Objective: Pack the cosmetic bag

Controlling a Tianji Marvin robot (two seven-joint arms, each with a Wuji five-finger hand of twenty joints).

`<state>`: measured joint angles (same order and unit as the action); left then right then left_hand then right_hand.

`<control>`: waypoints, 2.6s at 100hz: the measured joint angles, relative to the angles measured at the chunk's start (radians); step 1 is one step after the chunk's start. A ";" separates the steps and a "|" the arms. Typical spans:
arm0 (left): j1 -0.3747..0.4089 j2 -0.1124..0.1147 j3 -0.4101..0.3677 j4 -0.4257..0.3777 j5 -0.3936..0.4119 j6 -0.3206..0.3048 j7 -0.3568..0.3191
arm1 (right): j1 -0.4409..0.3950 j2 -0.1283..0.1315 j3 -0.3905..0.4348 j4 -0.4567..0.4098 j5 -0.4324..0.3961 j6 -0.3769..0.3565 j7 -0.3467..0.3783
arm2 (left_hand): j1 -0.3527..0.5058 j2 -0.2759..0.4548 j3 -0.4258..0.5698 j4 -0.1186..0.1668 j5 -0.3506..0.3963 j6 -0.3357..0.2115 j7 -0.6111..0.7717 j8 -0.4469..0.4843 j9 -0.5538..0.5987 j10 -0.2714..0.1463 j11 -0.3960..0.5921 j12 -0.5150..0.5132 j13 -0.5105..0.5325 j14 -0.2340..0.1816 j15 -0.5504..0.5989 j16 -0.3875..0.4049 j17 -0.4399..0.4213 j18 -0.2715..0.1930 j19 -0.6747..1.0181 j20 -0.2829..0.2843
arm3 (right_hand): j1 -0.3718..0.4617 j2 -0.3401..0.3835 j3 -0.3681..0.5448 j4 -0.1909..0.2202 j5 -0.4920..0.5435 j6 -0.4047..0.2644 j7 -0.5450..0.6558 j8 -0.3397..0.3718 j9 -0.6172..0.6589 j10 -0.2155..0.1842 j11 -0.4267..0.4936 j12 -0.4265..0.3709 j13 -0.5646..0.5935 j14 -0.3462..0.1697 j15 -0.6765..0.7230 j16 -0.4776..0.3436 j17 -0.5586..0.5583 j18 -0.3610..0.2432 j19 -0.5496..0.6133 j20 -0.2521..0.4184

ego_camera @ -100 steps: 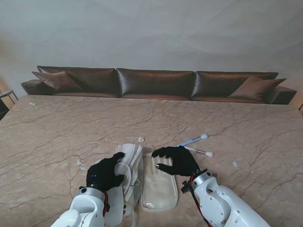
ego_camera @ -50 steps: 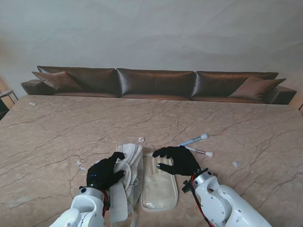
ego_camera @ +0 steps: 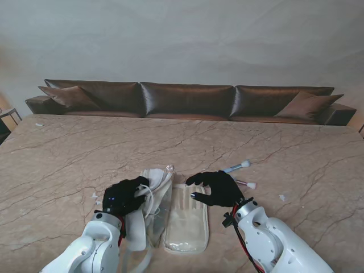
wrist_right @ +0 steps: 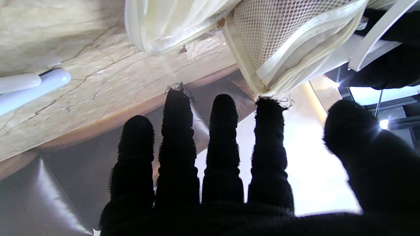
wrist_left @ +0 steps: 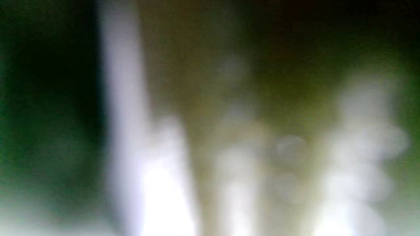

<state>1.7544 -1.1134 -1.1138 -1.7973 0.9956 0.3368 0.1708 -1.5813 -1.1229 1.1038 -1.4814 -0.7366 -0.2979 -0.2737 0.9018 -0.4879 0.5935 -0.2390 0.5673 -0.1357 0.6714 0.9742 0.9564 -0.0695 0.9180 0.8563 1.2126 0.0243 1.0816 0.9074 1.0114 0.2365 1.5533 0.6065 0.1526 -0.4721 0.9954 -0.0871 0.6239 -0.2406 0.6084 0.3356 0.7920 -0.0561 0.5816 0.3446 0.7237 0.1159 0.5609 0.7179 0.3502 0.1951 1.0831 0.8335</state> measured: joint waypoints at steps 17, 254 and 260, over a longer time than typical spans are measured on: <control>-0.023 0.008 -0.060 0.018 -0.021 -0.071 -0.029 | 0.022 0.000 -0.013 0.019 0.003 0.000 0.000 | -0.007 -0.020 0.019 0.000 0.029 -0.005 0.001 0.005 0.008 -0.001 0.000 -0.001 0.000 0.005 0.009 -0.041 0.000 0.006 0.001 -0.006 | 0.000 0.000 0.000 0.000 0.000 0.000 0.000 0.000 0.000 0.000 0.000 0.000 0.000 0.000 0.000 0.000 0.000 0.000 0.000 0.000; -0.155 0.026 -0.084 0.133 -0.024 -0.201 -0.037 | -0.097 0.103 0.268 -0.140 -0.385 0.113 0.411 | 0.018 0.012 -0.035 0.000 0.055 -0.011 0.002 0.058 -0.020 -0.007 0.000 0.041 0.000 0.005 -0.027 0.032 -0.054 0.029 -0.062 -0.012 | -0.035 -0.489 0.255 -0.135 0.190 0.003 0.087 0.115 0.185 -0.034 0.122 0.130 0.236 -0.044 0.309 0.188 0.274 -0.037 0.432 0.112; -0.153 0.026 -0.084 0.132 -0.023 -0.203 -0.037 | -0.097 0.103 0.267 -0.139 -0.393 0.125 0.414 | 0.018 0.013 -0.035 0.000 0.055 -0.011 0.002 0.058 -0.020 -0.007 0.000 0.041 0.000 0.005 -0.027 0.032 -0.054 0.030 -0.062 -0.012 | -0.035 -0.428 0.227 -0.135 0.190 0.003 0.084 0.115 0.185 -0.034 0.122 0.130 0.236 -0.044 0.311 0.195 0.275 -0.038 0.432 0.113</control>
<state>1.6010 -1.0876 -1.1982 -1.6655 0.9721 0.1339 0.1341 -1.6780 -1.0197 1.3707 -1.6205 -1.1294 -0.1731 0.1406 0.9198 -0.4750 0.5587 -0.2394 0.6228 -0.1465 0.6736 1.0326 0.9363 -0.0765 0.9183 0.8976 1.2126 0.0288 1.0548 0.9399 0.9575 0.2664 1.4917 0.5947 0.1171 -0.9002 1.2222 -0.2218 0.8141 -0.2375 0.6923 0.4509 0.9772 -0.0905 0.7040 0.4743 0.9598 0.0721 0.8717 0.9132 0.6255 0.1569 1.5150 0.9463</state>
